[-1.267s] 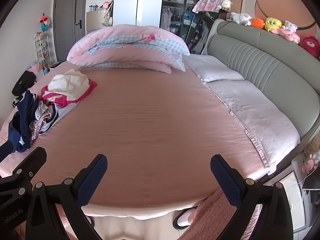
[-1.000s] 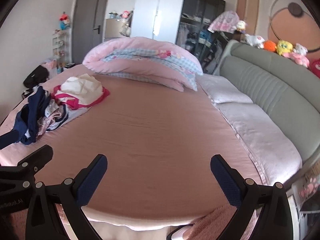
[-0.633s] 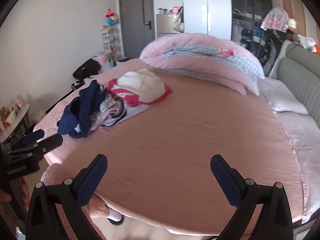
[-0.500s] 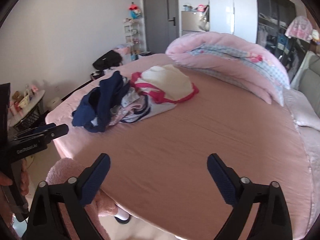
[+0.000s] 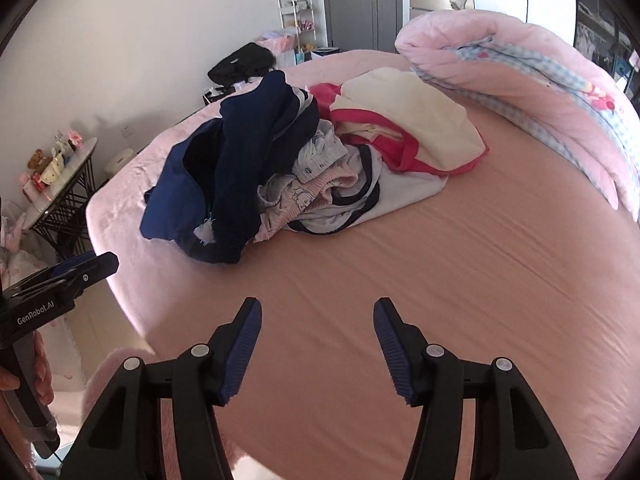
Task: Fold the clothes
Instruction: 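Move both grippers toward the clothes pile on the bed, then grasp the navy striped pants with the left gripper and lift from the pile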
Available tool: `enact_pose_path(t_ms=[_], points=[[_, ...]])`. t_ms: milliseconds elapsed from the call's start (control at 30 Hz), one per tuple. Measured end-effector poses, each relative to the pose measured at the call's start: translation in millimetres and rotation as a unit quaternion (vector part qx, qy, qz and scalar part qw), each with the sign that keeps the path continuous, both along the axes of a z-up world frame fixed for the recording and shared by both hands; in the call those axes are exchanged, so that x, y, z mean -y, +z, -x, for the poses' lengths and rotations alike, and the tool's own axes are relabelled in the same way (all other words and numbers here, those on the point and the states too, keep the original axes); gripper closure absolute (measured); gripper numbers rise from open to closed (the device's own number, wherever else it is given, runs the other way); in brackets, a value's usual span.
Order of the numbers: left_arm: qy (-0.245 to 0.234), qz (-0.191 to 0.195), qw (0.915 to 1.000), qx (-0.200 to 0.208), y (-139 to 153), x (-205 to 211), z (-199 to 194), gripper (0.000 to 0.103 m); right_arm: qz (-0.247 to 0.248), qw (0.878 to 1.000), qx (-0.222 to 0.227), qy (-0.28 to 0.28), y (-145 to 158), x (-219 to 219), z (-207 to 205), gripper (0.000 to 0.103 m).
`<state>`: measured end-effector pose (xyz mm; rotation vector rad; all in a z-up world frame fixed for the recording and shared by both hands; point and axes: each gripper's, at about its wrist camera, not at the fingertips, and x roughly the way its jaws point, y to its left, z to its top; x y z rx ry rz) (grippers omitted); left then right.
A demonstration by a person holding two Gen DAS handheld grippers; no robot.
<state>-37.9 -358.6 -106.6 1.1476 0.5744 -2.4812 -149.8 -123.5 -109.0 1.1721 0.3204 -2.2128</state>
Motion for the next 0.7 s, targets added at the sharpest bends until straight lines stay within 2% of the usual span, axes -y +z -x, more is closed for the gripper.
enact_pose_path(t_ms=[267, 400, 433, 600, 633, 667, 700], points=[[-0.036, -0.027, 0.9986, 0.026, -44.9, 25.4, 43.9, 0.046, -0.022, 0.999, 0.021, 0.022, -39.0, 68.6, 32.4, 0.045], [-0.069, -0.073, 0.9942, 0.040, -61.9, 33.8, 62.9, 0.045, -0.019, 0.999, 0.019, 0.025, -52.7, 96.5, 45.3, 0.039], [-0.070, -0.075, 0.9937, 0.044, -64.0, 35.9, 66.4, 0.045, -0.015, 0.999, 0.019, 0.026, -55.1, 102.2, 48.2, 0.037], [-0.077, -0.067, 0.9934, 0.053, -67.8, 44.3, 77.2, 0.045, 0.016, 0.998, 0.019, 0.050, -58.7, 124.6, 54.5, 0.037], [-0.077, -0.065, 0.9935, 0.053, -67.7, 45.8, 78.3, 0.050, 0.020, 0.998, 0.022, 0.059, -60.2, 129.2, 55.0, 0.038], [-0.077, -0.061, 0.9937, 0.053, -67.1, 46.8, 78.8, 0.077, 0.020, 0.997, 0.031, 0.065, -63.4, 134.3, 56.6, 0.060], [-0.075, -0.056, 0.9941, 0.055, -66.1, 47.5, 79.1, 0.093, 0.019, 0.997, 0.041, 0.070, -66.4, 139.1, 58.2, 0.078]])
